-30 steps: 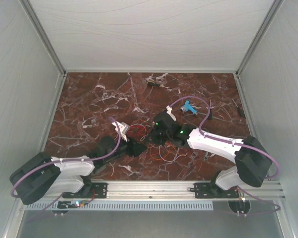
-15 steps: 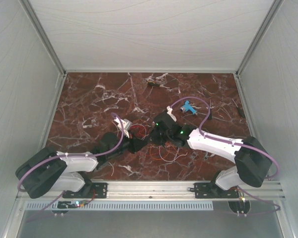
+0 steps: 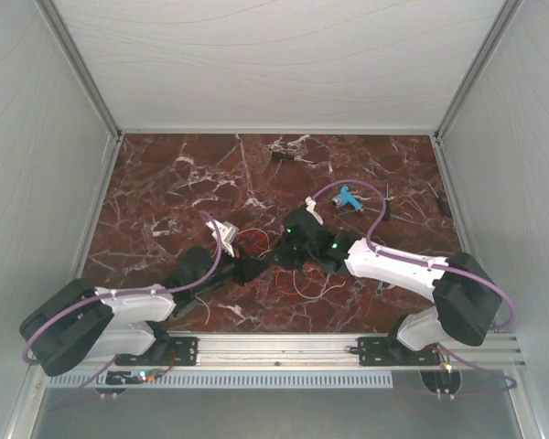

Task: Zip-tie the wires
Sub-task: Tie the cable at the center of the board.

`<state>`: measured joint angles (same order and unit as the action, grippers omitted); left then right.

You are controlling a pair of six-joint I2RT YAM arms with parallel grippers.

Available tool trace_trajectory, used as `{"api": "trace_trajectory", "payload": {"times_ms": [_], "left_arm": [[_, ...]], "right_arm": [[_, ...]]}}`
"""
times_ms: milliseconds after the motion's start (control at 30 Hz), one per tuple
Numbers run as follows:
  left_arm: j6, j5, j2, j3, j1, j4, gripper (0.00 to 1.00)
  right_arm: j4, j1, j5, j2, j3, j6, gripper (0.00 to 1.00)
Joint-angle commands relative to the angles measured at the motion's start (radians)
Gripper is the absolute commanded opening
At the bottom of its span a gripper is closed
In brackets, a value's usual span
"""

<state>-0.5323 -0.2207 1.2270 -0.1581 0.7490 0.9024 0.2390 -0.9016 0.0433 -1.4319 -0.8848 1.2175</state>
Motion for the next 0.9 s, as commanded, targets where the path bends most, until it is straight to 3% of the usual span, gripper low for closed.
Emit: {"api": "trace_trajectory", "payload": {"times_ms": [0,867], "left_arm": [[-0.02,0.006,-0.08,0.045,0.004,0.005,0.0],[-0.124,0.051,-0.538,0.184,0.045,-0.437,0.0]], "right_arm": [[-0.006,0.011,0.019,0.024,0.009,-0.009,0.0],[0.007,0.045,0.043,-0.052,-0.043,-0.051,0.0]]}}
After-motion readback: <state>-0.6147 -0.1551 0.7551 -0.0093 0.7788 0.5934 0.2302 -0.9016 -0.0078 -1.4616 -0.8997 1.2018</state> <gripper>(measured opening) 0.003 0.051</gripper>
